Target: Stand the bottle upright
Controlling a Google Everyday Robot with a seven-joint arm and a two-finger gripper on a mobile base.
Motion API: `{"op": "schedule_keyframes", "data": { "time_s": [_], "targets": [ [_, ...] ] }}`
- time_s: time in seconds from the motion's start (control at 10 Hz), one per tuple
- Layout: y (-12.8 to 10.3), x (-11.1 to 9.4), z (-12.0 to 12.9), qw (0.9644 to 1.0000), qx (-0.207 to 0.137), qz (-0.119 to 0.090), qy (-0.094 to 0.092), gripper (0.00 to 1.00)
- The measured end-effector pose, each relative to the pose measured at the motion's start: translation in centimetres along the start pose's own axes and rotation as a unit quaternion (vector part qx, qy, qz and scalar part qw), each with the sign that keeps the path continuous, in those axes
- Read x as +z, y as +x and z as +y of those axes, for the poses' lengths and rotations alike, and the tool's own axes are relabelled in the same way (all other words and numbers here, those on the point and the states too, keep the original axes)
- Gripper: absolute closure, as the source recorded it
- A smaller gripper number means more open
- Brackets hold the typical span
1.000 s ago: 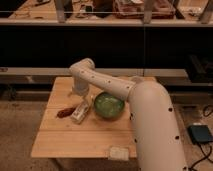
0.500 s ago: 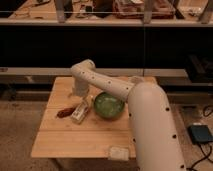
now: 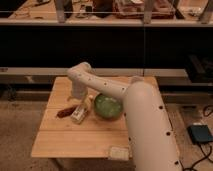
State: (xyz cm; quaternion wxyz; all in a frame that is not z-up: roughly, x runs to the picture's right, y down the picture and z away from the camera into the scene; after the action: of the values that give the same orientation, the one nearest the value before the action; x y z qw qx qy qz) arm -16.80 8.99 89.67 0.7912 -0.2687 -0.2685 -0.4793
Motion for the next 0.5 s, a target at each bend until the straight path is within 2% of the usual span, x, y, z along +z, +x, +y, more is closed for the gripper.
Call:
{"op": "schedule_keyframes", "data": {
  "time_s": [0.5],
  "targets": [
    [-0.73, 0.43, 0.89, 0.9997, 0.016, 0.014, -0.014, 0.20]
  ]
}}
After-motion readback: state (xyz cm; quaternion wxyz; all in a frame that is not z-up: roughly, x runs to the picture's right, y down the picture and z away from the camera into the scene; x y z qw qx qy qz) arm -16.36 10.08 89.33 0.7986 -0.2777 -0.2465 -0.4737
